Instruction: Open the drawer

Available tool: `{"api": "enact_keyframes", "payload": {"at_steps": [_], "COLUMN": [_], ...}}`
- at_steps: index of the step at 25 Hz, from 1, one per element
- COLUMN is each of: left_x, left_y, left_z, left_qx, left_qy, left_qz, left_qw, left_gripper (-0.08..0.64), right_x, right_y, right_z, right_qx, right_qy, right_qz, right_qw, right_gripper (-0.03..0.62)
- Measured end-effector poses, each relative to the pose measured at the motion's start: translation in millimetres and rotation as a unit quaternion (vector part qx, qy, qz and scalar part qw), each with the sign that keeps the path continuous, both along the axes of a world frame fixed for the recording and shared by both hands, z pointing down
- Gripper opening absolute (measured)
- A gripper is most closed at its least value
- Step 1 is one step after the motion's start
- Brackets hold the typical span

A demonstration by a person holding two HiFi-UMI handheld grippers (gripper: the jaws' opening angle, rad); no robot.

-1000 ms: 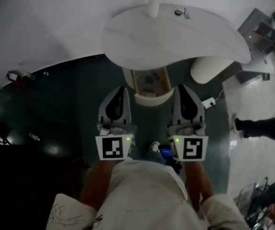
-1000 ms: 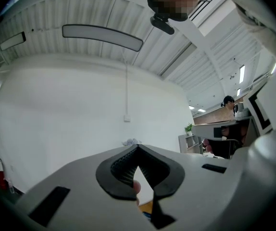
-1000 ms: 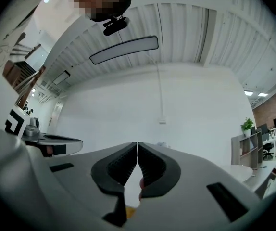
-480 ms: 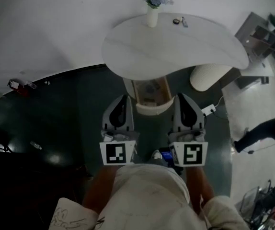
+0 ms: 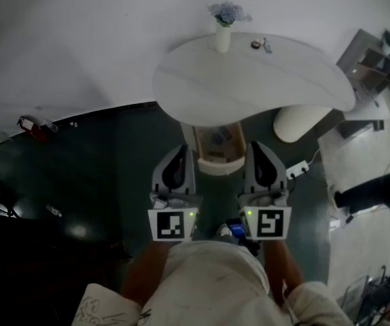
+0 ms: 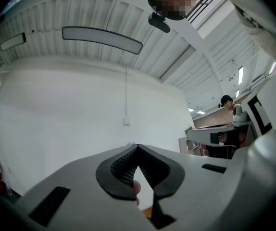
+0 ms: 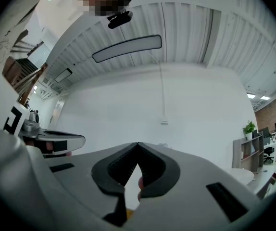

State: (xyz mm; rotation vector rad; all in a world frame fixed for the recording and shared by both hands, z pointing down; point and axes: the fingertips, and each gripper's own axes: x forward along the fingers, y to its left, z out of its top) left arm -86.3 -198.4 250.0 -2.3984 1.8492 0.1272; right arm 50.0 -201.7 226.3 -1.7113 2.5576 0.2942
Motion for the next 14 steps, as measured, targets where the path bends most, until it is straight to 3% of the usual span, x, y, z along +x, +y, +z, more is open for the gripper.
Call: {"api": "enact_keyframes", "payload": {"at_steps": [14], "left_x": [-3.1], "left_y": [-1.4], "left_z": [0.1], "left_qx": [-0.005], "left_qy": [0.002], "left_qz": [-0.005], "left_qw": [1.0000], "left_gripper": [-0.005], "right_x": [-0.3], "right_y": [-3.3], "right_z": [1.3], "right_qx": [0.000], "right_qy": [0.017], "right_qz": [0.001], "right_qw": [1.000], "right_gripper": [0.005]}}
